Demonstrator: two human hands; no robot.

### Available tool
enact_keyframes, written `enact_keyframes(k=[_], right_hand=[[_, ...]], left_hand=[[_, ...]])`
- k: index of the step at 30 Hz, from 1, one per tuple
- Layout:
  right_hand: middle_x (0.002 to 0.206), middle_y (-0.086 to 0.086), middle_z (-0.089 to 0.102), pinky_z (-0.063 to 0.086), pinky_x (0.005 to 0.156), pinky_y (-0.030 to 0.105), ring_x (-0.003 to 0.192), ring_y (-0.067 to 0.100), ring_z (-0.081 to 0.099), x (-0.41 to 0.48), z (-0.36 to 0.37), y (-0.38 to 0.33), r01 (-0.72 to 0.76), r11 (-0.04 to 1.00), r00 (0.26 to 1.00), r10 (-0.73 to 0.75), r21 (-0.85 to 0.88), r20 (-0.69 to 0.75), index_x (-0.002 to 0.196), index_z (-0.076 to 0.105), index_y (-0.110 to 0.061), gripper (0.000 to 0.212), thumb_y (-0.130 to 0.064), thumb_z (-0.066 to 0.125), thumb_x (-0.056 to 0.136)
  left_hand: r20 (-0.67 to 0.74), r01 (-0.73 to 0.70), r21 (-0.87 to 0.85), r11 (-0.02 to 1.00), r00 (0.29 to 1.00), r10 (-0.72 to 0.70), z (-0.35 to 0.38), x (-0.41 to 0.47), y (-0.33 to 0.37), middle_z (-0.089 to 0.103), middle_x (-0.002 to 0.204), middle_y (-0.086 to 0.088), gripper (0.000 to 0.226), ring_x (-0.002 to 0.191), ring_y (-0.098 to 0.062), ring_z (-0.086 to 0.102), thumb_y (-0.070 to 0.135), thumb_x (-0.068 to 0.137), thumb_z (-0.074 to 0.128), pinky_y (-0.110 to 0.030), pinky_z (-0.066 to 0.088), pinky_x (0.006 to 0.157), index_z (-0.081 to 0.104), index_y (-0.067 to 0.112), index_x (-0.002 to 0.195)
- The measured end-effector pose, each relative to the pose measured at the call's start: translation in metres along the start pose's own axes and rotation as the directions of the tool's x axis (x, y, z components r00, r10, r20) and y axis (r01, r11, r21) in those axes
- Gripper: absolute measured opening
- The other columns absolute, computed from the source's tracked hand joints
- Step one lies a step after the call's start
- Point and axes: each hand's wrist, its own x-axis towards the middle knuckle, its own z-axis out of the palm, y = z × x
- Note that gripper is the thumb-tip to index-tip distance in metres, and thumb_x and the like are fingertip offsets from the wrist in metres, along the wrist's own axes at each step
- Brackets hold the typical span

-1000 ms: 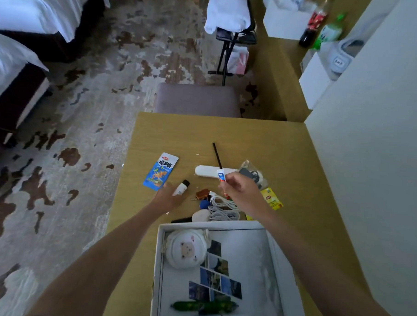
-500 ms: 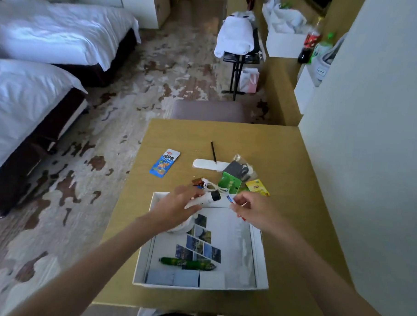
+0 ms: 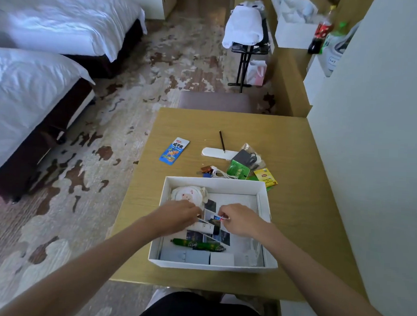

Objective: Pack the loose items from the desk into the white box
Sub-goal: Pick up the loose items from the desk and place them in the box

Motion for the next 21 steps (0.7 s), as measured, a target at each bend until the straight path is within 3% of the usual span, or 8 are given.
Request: enact_keyframes(k=[3,6,9,12,16,19,21], right_hand=[[0.111,0.009,0.065,0.051,0.081,0.039,0.096,0.025,0.06,0.016,0.004,-0.016,0.074,0.995,0.994,-0.079,0.061,0.072,0.11,0.064,-0.017,0.026,-0.01,0.052,0.087],[0.111,0.002,0.067,0.051,0.078,0.03,0.093,0.018,0.062,0.029,-0.003,-0.016,0.066,0.984,0.997,-0.069,0.168,0.016,0.113,0.066,-0.018,0.029,-0.009,0.053,0.089],[0.104,-0.005,0.067,0.05,0.072,0.019,0.087,0.009,0.063,0.035,-0.015,-0.006,0.043,0.967,0.996,-0.02,0.25,-0.092,0.112,0.068,-0.021,0.024,-0.015,0.055,0.093],[0.102,-0.006,0.068,0.05,0.077,0.02,0.093,0.009,0.064,0.038,-0.026,0.003,0.056,0.968,0.984,-0.013,0.243,-0.175,0.11,0.069,-0.019,0.021,-0.017,0.056,0.093],[0.089,-0.016,0.065,0.047,0.067,0.013,0.08,-0.001,0.062,0.049,-0.048,0.004,0.1,0.938,0.934,0.027,0.333,-0.356,0.105,0.068,-0.02,0.016,-0.018,0.059,0.093],[0.083,-0.015,0.068,0.05,0.065,0.018,0.075,0.001,0.063,0.065,-0.064,-0.001,0.126,0.935,0.878,0.051,0.332,-0.475,0.097,0.07,-0.022,0.011,-0.021,0.061,0.091],[0.084,-0.012,0.069,0.053,0.069,0.023,0.078,0.003,0.063,0.083,-0.073,-0.005,0.104,0.945,0.875,0.061,0.31,-0.481,0.098,0.07,-0.021,0.012,-0.024,0.062,0.09]], left_hand=[[-0.238,0.09,-0.123,0.988,0.964,-0.117,-0.012,-0.016,-0.013,0.07,0.099,-0.006,0.021,0.088,-0.024,0.065,0.023,0.092,0.051,-0.036,0.055,0.07,0.064,0.016,0.107],[-0.336,0.234,-0.28,0.931,0.885,-0.323,-0.02,-0.023,-0.027,0.069,0.095,-0.006,0.017,0.085,-0.025,0.063,0.015,0.091,0.055,-0.037,0.053,0.067,0.066,0.012,0.103],[-0.345,0.332,-0.387,0.86,0.813,-0.47,-0.022,-0.025,-0.041,0.069,0.097,0.0,0.015,0.087,-0.02,0.062,0.016,0.091,0.053,-0.036,0.053,0.068,0.065,0.016,0.101],[-0.357,0.331,-0.476,0.815,0.774,-0.523,-0.021,-0.022,-0.053,0.068,0.097,0.002,0.015,0.085,-0.018,0.062,0.012,0.091,0.052,-0.039,0.054,0.068,0.065,0.016,0.098],[-0.359,0.364,-0.554,0.749,0.707,-0.609,-0.023,-0.008,-0.074,0.069,0.094,0.006,0.015,0.077,-0.015,0.061,0.013,0.09,0.051,-0.038,0.054,0.064,0.064,0.019,0.096],[-0.271,0.449,-0.581,0.679,0.68,-0.682,-0.023,0.009,-0.101,0.07,0.095,0.003,0.016,0.072,-0.015,0.059,0.016,0.089,0.051,-0.031,0.05,0.06,0.064,0.02,0.097],[-0.173,0.525,-0.565,0.637,0.68,-0.713,-0.02,0.021,-0.121,0.069,0.101,-0.001,0.018,0.072,-0.018,0.058,0.018,0.09,0.05,-0.029,0.047,0.059,0.062,0.019,0.103]])
